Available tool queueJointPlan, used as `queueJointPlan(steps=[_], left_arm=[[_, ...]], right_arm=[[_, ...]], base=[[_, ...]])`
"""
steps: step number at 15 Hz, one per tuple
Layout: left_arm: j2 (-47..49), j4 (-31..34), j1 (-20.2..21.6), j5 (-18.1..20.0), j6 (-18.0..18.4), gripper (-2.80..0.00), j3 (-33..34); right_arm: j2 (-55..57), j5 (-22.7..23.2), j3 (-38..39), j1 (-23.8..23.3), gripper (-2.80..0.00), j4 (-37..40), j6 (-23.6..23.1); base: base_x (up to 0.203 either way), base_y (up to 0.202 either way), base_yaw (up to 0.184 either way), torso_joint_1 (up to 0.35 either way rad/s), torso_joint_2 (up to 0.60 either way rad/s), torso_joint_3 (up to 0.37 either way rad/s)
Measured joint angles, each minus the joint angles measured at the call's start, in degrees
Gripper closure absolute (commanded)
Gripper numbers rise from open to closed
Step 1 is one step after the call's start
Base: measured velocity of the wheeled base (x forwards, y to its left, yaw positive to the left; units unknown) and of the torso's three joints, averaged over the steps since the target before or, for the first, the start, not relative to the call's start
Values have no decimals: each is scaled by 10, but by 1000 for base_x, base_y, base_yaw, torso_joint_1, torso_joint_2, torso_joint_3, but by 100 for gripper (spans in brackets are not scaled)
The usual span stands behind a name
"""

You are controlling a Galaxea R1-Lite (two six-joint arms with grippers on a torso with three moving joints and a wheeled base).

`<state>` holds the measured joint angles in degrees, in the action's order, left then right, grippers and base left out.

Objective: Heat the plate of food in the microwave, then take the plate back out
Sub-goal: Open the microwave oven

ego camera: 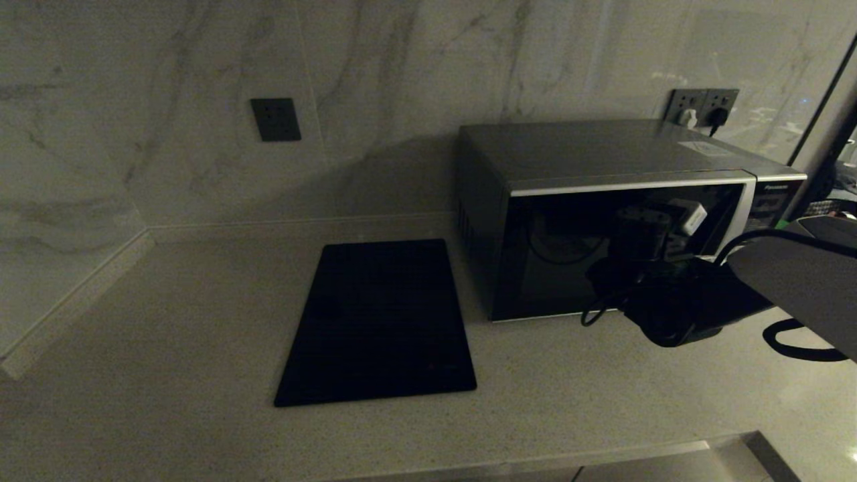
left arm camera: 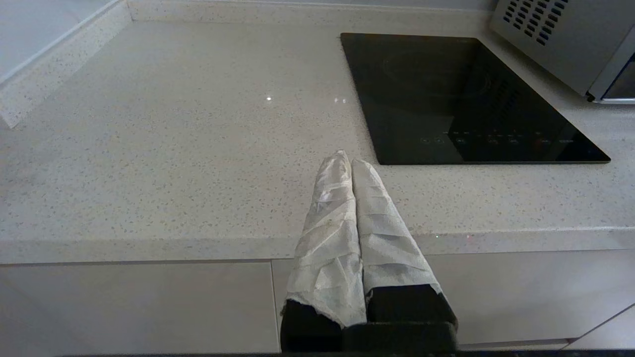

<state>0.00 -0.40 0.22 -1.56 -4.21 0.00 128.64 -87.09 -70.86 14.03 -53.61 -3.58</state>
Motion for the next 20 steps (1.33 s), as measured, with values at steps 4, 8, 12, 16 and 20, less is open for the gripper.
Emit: queueJointPlan(steps=[4, 8, 12, 16, 20], left_arm=[[0, 0, 0, 0, 0, 0, 0], [0, 0, 0, 0, 0, 0, 0], [0, 0, 0, 0, 0, 0, 0], [0, 0, 0, 0, 0, 0, 0], [0, 0, 0, 0, 0, 0, 0]], right_arm=[[-3, -1, 2, 0, 0, 0, 0], [-20, -1, 32, 0, -280, 0, 1], [-49, -1, 56, 1, -280, 0, 1], [-64, -1, 61, 1, -280, 0, 2], [-52, -1, 55, 0, -280, -13, 2]], base=[[0, 0, 0, 0, 0, 0], [0, 0, 0, 0, 0, 0], [0, 0, 0, 0, 0, 0], [0, 0, 0, 0, 0, 0], [0, 0, 0, 0, 0, 0]])
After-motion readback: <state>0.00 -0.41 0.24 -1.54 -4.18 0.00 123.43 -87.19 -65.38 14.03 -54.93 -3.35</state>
